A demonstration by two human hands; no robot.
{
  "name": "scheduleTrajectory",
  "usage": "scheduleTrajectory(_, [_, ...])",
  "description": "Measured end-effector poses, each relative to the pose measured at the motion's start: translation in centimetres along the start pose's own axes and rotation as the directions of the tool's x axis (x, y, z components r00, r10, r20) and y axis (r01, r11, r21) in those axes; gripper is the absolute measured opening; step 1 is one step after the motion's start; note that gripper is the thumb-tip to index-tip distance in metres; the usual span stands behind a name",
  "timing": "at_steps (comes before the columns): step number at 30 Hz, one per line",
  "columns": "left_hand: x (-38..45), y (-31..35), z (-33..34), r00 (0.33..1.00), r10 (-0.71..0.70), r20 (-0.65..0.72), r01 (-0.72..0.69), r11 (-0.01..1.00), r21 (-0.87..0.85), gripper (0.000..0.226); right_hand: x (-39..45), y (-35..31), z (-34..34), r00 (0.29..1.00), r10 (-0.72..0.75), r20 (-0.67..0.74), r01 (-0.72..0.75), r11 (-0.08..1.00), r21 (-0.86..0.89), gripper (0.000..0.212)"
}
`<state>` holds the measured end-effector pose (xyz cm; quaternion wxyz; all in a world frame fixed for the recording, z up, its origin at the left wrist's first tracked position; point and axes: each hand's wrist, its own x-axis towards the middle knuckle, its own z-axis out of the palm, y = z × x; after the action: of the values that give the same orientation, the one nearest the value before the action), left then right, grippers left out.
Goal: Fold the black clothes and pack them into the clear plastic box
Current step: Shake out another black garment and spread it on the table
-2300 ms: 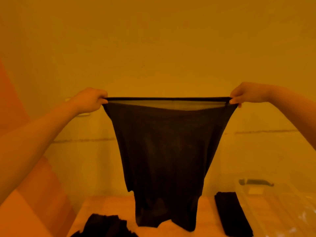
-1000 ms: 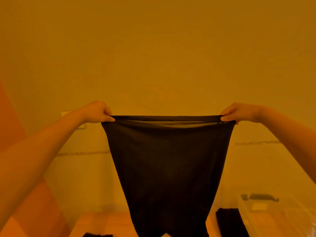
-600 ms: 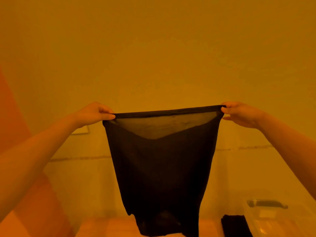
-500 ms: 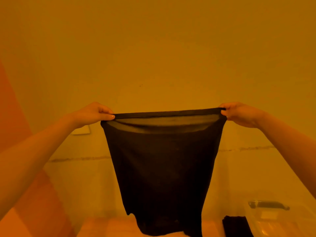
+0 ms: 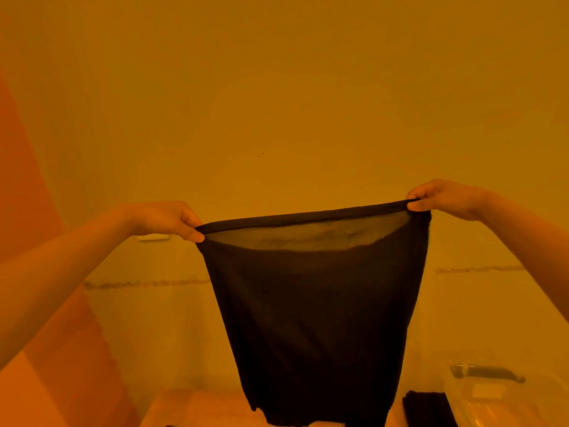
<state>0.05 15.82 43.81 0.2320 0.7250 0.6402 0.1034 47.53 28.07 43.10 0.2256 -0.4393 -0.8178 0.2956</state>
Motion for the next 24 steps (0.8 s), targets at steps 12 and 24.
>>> scheduleTrajectory(12, [-0.6, 0.2, -0.3, 0.981, -0.005, -0.195, 0.018, 0.998, 0.063, 0.022, -0.5, 1.0, 0.1, 0.998, 0.050, 0.032, -0.055, 0.982, 0.180, 0.028])
scheduleTrajectory(24, [-0.4, 0.2, -0.5, 0.991, 0.126, -0.046, -0.124, 0.991, 0.044, 0.049, 0.0, 0.2, 0.3, 0.997, 0.056, 0.049, -0.041, 0.964, -0.262, 0.023])
